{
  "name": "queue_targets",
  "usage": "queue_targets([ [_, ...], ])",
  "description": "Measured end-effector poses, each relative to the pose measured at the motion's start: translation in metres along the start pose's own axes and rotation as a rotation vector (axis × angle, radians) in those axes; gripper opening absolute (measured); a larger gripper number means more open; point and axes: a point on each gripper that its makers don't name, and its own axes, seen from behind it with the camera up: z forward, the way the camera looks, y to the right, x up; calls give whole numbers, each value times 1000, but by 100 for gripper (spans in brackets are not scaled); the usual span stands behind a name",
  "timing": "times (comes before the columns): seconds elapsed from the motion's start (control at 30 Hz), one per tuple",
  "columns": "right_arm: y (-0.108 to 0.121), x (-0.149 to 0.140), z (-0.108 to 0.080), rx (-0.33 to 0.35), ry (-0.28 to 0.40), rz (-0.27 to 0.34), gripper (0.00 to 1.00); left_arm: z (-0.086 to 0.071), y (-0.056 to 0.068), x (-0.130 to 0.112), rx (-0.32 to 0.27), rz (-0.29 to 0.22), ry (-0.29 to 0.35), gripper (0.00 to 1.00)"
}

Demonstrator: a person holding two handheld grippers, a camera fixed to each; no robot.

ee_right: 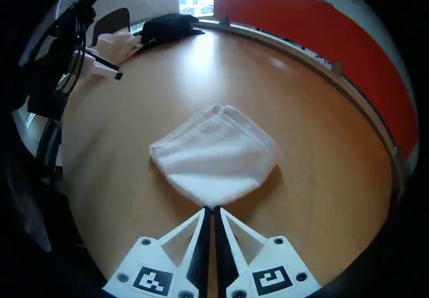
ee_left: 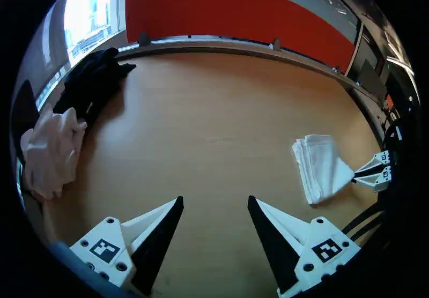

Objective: Fold towel

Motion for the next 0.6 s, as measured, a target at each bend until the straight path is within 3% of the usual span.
queue_targets([
  [0.4, 11, 102, -32, -34, 165, -50, 5, -1, 3, 5, -6, -7, 15, 89],
  [0.6, 19, 140, -52, -56, 233, -72, 5, -2, 4, 9, -9, -4, 23, 89],
])
